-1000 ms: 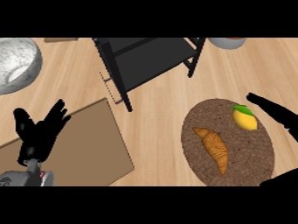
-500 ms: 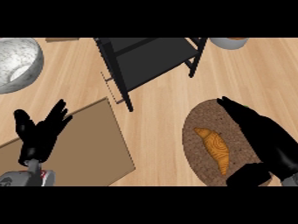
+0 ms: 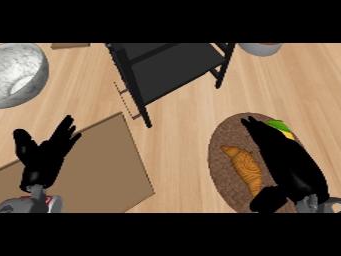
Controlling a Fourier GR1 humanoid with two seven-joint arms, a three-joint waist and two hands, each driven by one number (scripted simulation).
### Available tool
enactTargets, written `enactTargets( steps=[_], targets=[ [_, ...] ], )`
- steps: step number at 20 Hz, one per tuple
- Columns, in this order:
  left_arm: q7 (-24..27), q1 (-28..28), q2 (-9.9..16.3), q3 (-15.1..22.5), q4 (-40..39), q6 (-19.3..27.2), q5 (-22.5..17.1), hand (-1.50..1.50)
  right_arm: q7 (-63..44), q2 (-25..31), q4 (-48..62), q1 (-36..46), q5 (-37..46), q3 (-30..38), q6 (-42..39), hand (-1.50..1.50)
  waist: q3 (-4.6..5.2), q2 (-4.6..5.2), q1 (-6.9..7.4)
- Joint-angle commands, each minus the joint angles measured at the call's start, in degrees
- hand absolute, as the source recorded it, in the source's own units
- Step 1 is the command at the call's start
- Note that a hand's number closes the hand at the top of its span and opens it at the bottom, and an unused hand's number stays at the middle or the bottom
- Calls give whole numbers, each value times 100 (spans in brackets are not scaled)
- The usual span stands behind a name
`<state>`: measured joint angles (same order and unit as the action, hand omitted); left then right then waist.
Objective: Pick the croissant from the placemat and place it in the tiered shelf
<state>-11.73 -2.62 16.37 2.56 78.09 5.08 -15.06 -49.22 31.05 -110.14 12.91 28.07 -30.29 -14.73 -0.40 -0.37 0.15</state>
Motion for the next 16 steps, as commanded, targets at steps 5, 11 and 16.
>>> enactTargets(
  steps=[5, 11, 16],
  targets=[
    [-478, 12, -158, 30, -26, 29, 138, 0, 165, -478, 372, -486, 1122, -375, 258, -150, 39, 36, -15],
    [-461, -280, -51, -344, -417, -243, 132, 0, 227, -1015, 587, -531, 1667, -360, 235, -150, 41, 39, -23],
    [-338, 53, -346, -139, -85, -127, 351, 0, 863, -987, 1521, -418, 1908, 63, 455, -150, 40, 41, 2]
  ],
)
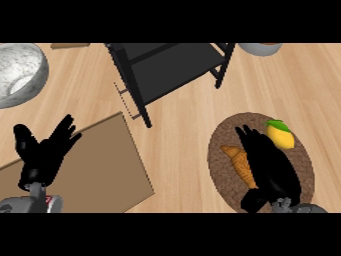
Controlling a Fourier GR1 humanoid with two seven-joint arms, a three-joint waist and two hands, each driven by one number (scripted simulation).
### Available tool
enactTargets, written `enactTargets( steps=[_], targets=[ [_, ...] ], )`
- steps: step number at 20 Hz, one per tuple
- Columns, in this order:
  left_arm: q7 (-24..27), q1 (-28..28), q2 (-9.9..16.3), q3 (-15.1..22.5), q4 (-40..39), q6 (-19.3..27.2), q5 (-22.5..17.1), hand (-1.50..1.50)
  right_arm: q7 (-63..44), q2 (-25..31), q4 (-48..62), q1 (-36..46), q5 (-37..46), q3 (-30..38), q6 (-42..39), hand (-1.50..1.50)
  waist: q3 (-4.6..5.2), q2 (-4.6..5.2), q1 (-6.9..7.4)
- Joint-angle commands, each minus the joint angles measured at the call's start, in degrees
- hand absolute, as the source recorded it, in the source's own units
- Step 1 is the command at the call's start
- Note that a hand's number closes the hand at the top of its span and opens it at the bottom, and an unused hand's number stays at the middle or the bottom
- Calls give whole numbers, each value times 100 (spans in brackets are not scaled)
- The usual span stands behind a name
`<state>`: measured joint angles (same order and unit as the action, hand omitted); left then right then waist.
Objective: Pick the croissant from the placemat and place it in the tiered shelf
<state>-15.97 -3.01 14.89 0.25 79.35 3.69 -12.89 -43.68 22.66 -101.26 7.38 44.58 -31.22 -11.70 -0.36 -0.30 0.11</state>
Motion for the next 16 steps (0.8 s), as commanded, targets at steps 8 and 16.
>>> enactTargets(
  steps=[8, 16],
  targets=[
    [-42, 78, -256, -77, -189, -42, 209, 0, 824, -265, 986, 270, 604, 600, 204, -150, 35, 31, 4],
    [80, 112, -303, -158, -190, -245, 328, 0, 1517, -654, 1558, 53, 1009, 658, 772, -150, 35, 30, -2]
  ],
)
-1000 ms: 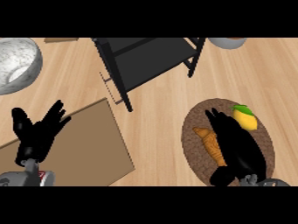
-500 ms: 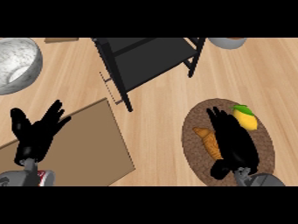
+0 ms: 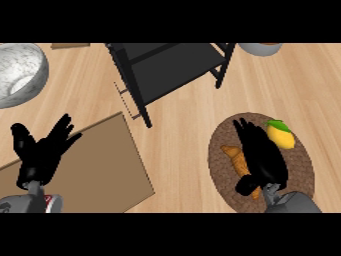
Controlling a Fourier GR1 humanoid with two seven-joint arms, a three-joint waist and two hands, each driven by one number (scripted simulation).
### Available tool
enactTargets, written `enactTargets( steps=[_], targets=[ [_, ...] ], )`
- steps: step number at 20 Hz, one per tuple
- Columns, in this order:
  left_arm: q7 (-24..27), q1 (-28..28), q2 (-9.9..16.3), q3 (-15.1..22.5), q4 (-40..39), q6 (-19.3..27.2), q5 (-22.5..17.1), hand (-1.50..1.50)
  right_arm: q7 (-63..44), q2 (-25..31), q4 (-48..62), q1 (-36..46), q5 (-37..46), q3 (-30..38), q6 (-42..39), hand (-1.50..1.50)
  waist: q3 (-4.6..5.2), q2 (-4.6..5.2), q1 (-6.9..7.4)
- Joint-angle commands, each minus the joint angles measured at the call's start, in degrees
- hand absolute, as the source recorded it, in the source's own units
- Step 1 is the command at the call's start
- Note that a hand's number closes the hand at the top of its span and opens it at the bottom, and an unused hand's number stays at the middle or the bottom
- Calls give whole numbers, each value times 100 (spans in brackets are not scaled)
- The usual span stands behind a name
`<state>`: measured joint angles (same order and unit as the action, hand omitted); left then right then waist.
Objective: Pick the croissant from the placemat and place it in the tiered shelf
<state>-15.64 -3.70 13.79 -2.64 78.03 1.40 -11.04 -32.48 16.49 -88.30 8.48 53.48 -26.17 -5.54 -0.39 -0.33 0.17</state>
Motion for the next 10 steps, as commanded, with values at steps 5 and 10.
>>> enactTargets(
  steps=[5, 10],
  targets=[
    [107, 117, -137, 51, -289, -99, 168, 0, 701, -142, 901, 261, 91, 23, -261, 150, 40, 48, 9],
    [-230, 135, -119, 25, 151, -26, 149, 0, 1191, -245, 1302, 522, 204, -188, -540, 150, 37, 38, 24]
  ],
)
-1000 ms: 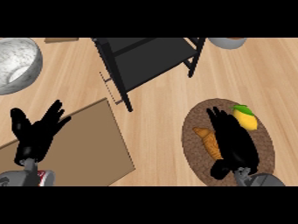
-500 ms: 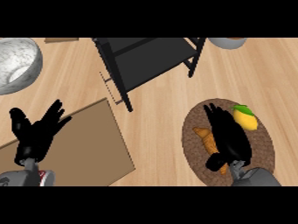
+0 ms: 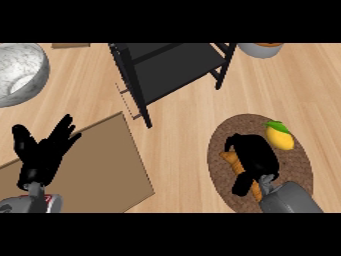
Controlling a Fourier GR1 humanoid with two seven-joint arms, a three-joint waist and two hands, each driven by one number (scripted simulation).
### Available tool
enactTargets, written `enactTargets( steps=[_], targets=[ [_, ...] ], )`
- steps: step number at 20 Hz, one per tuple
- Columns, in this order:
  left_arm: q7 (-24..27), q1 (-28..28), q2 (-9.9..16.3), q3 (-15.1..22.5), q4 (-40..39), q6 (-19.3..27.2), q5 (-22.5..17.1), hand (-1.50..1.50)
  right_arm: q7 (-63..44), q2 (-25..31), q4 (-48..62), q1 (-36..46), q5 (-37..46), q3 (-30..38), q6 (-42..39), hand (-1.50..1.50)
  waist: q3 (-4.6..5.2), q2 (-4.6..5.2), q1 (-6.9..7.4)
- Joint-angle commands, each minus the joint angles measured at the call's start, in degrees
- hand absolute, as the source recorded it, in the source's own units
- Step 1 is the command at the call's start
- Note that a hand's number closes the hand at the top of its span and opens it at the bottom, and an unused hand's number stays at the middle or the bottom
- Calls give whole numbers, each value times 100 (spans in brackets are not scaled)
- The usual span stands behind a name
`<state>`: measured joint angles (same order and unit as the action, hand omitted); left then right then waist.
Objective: Pick the croissant from the placemat and place it in the tiered shelf
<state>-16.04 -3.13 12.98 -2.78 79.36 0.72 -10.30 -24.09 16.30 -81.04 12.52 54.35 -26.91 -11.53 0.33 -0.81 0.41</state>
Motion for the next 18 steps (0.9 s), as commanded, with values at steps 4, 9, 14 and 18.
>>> enactTargets(
  steps=[4, 9, 14, 18],
  targets=[
    [80, -44, -111, -91, -497, -60, 50, 0, 731, -74, 56, -275, -5, 65, 219, 150, -32, 83, -52],
    [15, 160, -57, -59, -108, -120, 37, 0, 788, -804, -331, -355, 1, -730, 22, 150, -32, 78, 7],
    [-110, -1, -266, 179, -108, 11, 181, 0, 1223, -1593, 138, 600, -680, -1276, -696, 150, -36, 108, 151],
    [-111, 186, -273, 110, 30, 122, 214, 0, 790, -1616, -935, 740, -1458, -1192, -522, 150, -35, 68, 26]
  ],
)
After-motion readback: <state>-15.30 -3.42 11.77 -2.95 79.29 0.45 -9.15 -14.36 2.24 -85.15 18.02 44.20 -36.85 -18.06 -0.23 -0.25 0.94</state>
